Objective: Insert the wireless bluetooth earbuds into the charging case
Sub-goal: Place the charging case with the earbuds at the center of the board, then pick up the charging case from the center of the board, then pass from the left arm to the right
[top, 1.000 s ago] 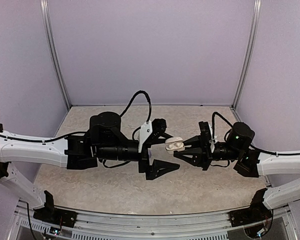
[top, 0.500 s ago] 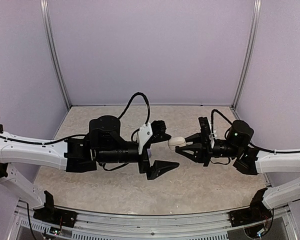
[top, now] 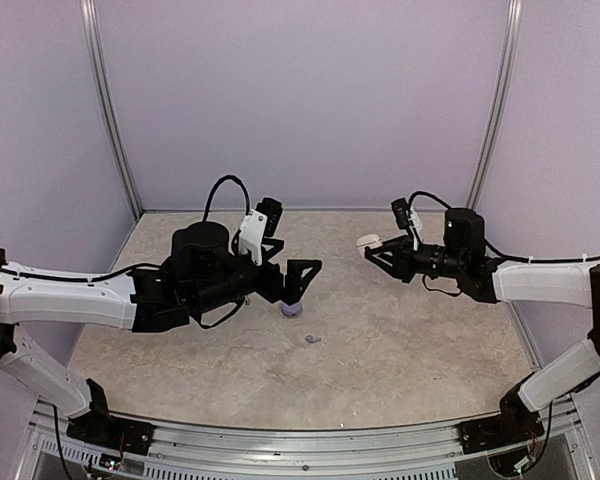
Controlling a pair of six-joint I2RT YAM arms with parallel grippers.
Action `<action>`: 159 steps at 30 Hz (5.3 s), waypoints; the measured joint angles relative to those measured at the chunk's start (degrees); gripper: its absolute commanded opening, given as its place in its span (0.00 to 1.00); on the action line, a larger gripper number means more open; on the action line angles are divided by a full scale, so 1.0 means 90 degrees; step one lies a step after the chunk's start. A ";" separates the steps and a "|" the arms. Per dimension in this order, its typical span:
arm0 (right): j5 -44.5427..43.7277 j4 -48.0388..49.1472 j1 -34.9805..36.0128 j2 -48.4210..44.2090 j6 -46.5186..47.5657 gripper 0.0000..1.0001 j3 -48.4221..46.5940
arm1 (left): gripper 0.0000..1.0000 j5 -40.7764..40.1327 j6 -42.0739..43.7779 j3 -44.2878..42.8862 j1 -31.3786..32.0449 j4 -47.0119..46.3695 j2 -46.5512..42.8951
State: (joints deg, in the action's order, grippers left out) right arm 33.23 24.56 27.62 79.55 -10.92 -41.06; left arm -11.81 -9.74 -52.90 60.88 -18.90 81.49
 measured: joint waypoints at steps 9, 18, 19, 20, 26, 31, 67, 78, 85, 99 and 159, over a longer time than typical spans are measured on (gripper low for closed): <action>0.0146 -0.0454 -0.0942 0.1637 -0.0367 0.08 -0.0563 | 0.99 -0.0546 -0.0248 0.0231 -0.0083 0.0019 0.0019; 0.0352 -0.0668 -0.1115 0.2990 -0.0520 0.19 -0.1251 | 0.99 -0.1066 -0.0617 0.0240 -0.0214 0.0177 0.0136; 0.0372 -0.0680 -0.1115 0.3111 -0.0546 0.20 -0.1326 | 0.99 -0.1076 -0.0687 0.0240 -0.0248 0.0202 0.0146; 0.0386 -0.0685 -0.1115 0.3228 -0.0568 0.21 -0.1399 | 0.99 -0.1071 -0.0755 0.0240 -0.0294 0.0228 0.0155; 0.0325 -0.0731 -0.1115 0.3616 -0.0651 0.30 -0.1632 | 0.99 -0.0894 -0.1107 0.0245 -0.0631 0.0444 0.0163; 0.0143 -0.0821 -0.1124 0.3723 -0.0648 0.44 -0.1671 | 0.99 -0.0391 -0.1253 0.0250 -0.0894 0.0595 0.0294; 0.0770 -0.0828 -0.1341 0.1649 -0.0338 0.82 -0.0653 | 0.85 0.3111 0.2616 -0.0066 -0.2266 0.1537 0.2365; 0.1059 -0.0651 -0.1338 0.1484 -0.0311 0.89 -0.0510 | 0.81 0.3570 0.3623 -0.0840 -0.2470 0.1491 0.3332; 0.1134 -0.0602 -0.1338 0.1292 -0.0219 0.99 -0.0420 | 0.77 0.3740 0.3946 -0.1059 -0.2477 0.1481 0.3691; 0.0432 -0.0578 -0.1343 0.0187 -0.0274 0.99 -0.0204 | 0.55 0.4024 0.4104 -0.1056 -0.2477 0.1183 0.3912; 0.1319 0.1688 0.0901 0.0039 -0.1931 0.59 0.0780 | 0.36 -0.0605 0.5185 0.0097 0.0748 -0.0857 0.1022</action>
State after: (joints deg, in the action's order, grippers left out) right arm 45.10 39.75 35.73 79.90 -28.29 -34.04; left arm -17.26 36.93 -52.03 67.61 -26.61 90.70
